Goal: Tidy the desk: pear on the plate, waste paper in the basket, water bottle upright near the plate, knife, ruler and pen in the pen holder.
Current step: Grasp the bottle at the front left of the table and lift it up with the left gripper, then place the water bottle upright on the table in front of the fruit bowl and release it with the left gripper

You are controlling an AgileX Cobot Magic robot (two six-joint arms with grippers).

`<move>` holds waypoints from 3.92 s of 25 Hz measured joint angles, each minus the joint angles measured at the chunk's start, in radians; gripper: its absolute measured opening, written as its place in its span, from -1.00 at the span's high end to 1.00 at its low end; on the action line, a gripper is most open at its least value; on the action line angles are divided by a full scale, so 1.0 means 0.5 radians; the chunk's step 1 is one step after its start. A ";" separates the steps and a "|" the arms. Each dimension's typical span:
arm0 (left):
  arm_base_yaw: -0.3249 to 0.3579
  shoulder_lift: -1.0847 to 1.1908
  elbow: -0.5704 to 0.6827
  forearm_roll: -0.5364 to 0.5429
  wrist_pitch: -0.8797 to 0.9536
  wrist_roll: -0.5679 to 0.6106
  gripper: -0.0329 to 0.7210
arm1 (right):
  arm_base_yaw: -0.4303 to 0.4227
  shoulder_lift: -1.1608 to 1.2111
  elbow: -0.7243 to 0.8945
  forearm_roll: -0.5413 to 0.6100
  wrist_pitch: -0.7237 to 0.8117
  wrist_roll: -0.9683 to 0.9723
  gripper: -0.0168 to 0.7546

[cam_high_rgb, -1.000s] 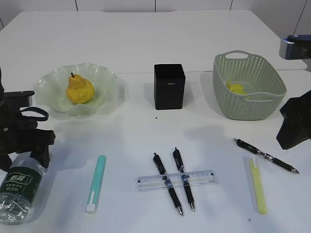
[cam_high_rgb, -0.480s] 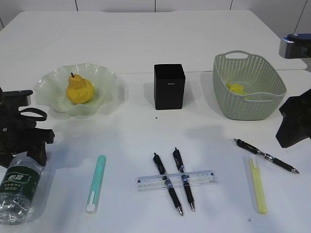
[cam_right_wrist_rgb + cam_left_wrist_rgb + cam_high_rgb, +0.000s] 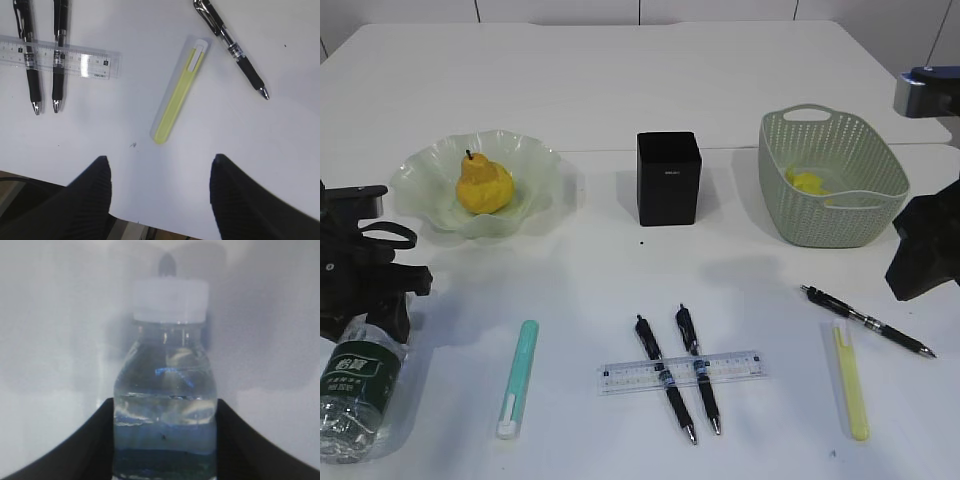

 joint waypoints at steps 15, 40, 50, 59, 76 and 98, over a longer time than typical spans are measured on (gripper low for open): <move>0.000 0.000 0.003 -0.010 -0.113 0.000 -0.06 | 0.000 0.000 0.000 0.000 0.004 -0.004 -0.24; 0.000 -0.940 0.803 0.356 -1.301 0.000 -0.05 | 0.000 0.000 0.000 0.000 0.008 -0.004 -0.24; 0.000 -1.247 1.253 0.433 -1.980 0.000 -0.05 | 0.000 0.000 0.000 0.000 0.008 0.000 -0.24; 0.000 -1.174 1.294 0.447 -2.621 0.000 -0.05 | 0.000 0.000 0.000 0.000 0.008 0.005 -0.24; -0.004 -0.532 1.287 0.523 -3.484 0.000 -0.04 | 0.000 0.000 0.000 0.000 0.001 0.005 -0.24; -0.004 0.062 1.070 0.548 -3.525 0.285 -0.03 | 0.000 0.000 0.000 -0.050 0.001 0.005 -0.24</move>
